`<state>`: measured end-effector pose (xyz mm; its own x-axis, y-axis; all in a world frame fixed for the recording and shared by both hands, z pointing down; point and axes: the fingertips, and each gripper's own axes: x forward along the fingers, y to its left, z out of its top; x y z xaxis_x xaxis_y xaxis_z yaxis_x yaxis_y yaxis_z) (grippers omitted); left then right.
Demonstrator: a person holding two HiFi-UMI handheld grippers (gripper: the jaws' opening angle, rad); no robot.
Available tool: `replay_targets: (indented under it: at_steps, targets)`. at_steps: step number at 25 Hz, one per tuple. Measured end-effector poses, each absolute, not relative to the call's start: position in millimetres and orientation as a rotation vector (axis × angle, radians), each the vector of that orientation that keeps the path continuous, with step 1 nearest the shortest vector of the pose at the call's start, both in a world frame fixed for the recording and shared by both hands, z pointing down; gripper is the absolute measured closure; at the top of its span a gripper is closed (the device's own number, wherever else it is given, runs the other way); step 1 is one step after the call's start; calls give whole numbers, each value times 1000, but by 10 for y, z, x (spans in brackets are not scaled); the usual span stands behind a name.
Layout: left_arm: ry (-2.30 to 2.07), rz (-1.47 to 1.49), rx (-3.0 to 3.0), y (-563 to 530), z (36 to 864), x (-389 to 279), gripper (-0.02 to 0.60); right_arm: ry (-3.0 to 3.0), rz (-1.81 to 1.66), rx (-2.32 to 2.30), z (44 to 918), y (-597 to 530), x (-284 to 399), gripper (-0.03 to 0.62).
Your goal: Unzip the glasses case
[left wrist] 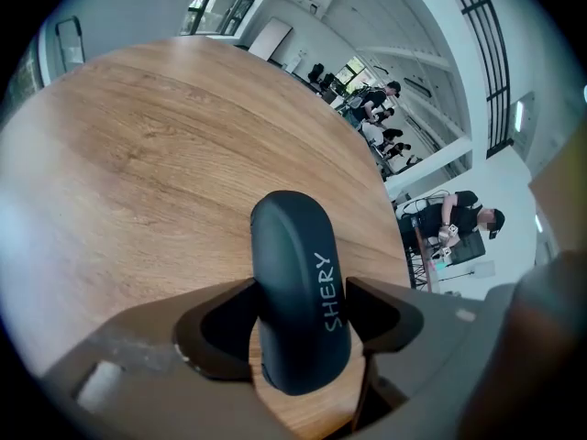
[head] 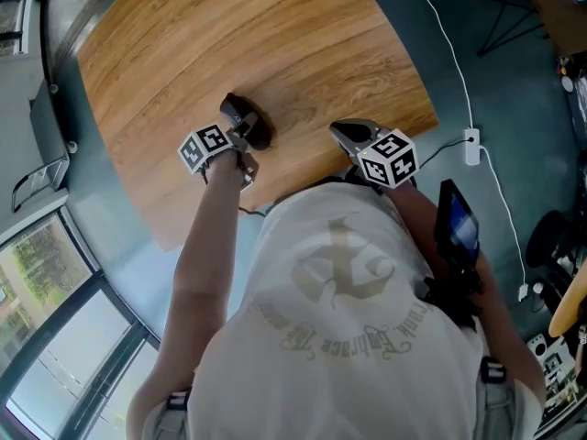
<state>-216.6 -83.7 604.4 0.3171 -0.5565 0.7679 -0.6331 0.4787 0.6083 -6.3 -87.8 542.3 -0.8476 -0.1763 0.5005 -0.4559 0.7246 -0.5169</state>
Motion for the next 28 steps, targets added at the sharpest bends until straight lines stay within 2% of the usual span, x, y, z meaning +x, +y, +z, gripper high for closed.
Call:
replay_targets:
  at_steps: [12, 25, 28]
  targets:
    - [-1299, 42, 1209, -842, 6055, -2033, 270, -2505, 878, 391, 5503, -771, -312, 586]
    - [-1192, -22, 1206, -773, 6059, -1663, 272, -2423, 520, 17, 5754, -98, -760, 585]
    - [-1184, -5, 1212, -768, 6050, -1587, 272, -2385, 454, -32, 5864, 9, -785, 554]
